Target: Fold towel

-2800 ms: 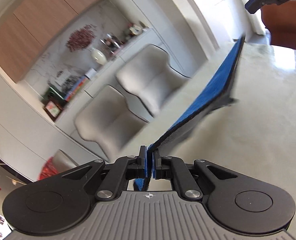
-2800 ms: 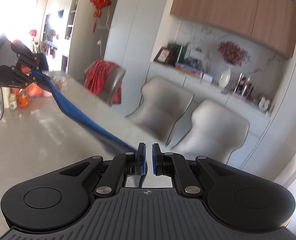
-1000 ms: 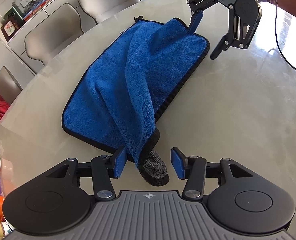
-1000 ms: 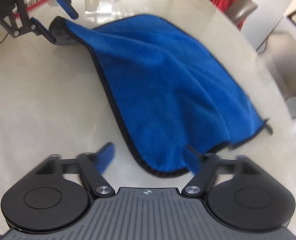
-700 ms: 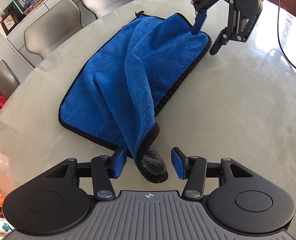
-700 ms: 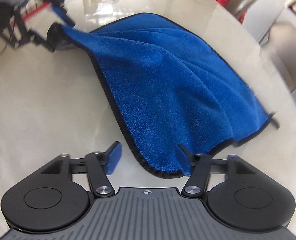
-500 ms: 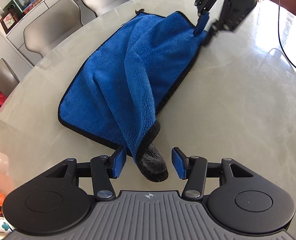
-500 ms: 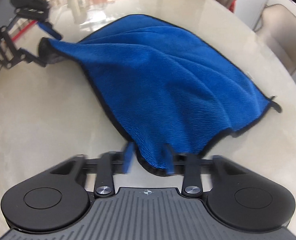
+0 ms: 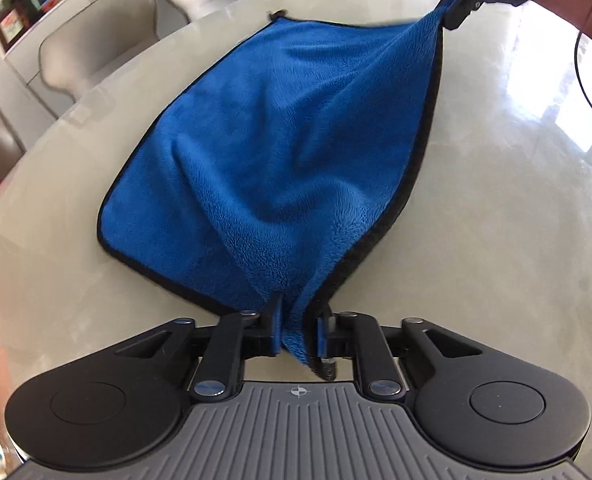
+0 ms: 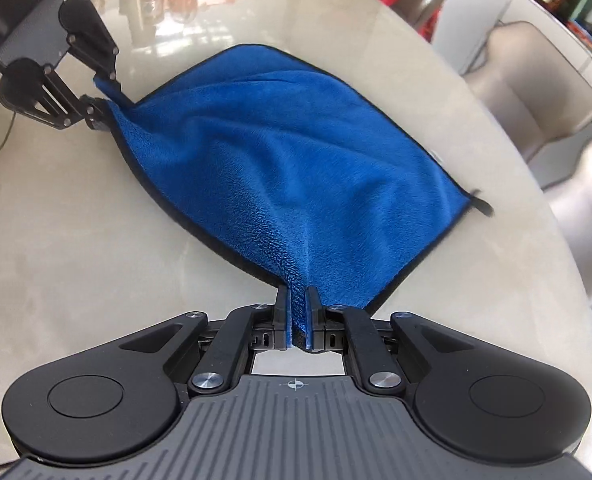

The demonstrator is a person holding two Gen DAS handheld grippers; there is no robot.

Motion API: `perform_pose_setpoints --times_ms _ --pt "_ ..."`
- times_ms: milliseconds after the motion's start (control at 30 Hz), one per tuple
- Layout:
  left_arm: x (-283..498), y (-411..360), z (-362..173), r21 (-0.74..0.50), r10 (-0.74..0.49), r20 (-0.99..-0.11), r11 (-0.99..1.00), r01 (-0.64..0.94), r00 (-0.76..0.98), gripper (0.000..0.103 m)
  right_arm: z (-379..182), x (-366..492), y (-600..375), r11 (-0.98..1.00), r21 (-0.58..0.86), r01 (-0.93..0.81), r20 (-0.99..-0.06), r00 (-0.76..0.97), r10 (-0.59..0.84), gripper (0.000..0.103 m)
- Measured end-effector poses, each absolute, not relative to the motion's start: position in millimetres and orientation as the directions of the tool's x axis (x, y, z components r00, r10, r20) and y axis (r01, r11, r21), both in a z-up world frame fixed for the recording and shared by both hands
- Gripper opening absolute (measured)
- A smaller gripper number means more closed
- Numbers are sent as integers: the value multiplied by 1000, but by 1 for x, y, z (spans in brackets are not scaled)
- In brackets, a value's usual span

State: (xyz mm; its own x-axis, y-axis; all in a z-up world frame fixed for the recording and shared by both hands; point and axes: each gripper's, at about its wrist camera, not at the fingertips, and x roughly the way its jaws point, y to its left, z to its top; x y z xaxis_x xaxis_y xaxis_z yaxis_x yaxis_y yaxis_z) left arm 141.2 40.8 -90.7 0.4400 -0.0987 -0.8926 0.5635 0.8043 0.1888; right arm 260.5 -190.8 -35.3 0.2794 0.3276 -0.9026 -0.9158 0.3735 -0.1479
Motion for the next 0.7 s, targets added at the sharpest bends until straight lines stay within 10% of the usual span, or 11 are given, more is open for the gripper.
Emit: perform_pose_setpoints --times_ms 700 --pt "73 40 -67 138 -132 -953 611 780 271 9 -64 132 -226 398 62 -915 -974 32 226 9"
